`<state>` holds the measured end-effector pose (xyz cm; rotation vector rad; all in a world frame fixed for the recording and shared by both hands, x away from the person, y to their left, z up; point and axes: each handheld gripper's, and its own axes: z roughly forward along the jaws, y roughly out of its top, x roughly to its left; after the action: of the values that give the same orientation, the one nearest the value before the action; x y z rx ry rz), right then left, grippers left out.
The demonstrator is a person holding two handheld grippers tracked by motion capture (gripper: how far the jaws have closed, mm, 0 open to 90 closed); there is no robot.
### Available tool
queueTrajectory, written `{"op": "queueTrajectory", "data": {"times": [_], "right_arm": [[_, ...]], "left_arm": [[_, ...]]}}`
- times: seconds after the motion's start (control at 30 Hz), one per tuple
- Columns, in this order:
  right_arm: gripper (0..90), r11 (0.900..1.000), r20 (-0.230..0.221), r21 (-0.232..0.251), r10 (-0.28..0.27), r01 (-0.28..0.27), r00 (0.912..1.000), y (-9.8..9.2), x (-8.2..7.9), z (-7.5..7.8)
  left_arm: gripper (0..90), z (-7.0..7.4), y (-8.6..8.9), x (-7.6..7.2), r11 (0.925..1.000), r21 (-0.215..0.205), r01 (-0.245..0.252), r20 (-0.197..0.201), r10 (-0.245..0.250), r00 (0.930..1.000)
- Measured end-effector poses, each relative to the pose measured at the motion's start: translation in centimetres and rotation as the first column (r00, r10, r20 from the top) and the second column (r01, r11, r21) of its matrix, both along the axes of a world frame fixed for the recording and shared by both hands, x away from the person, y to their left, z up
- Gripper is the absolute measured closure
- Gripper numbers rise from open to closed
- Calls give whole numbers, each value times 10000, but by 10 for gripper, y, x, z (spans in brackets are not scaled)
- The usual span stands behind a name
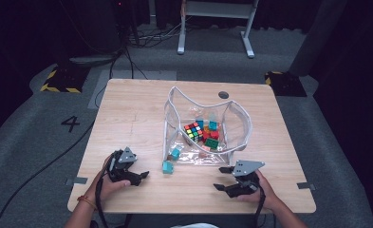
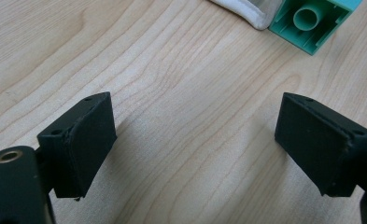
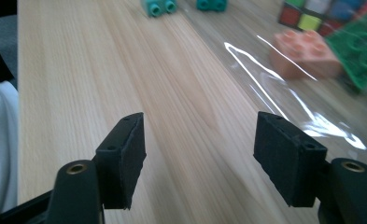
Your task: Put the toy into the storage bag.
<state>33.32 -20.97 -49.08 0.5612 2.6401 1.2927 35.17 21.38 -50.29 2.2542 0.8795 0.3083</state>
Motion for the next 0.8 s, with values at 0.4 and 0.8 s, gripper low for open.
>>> {"op": "queueTrajectory", "data": {"times": [0.4, 0.8], "right_arm": [[375, 9969, 599, -285, 743, -727, 9954, 73, 5, -10], [358, 9963, 767, 47, 846, -853, 9935, 134, 13, -11]], "left_arm": [[126, 0, 0, 0, 10000, 23, 16, 4, -16, 10000], [128, 0, 0, 0, 10000, 17, 32, 12, -32, 10000]]}}
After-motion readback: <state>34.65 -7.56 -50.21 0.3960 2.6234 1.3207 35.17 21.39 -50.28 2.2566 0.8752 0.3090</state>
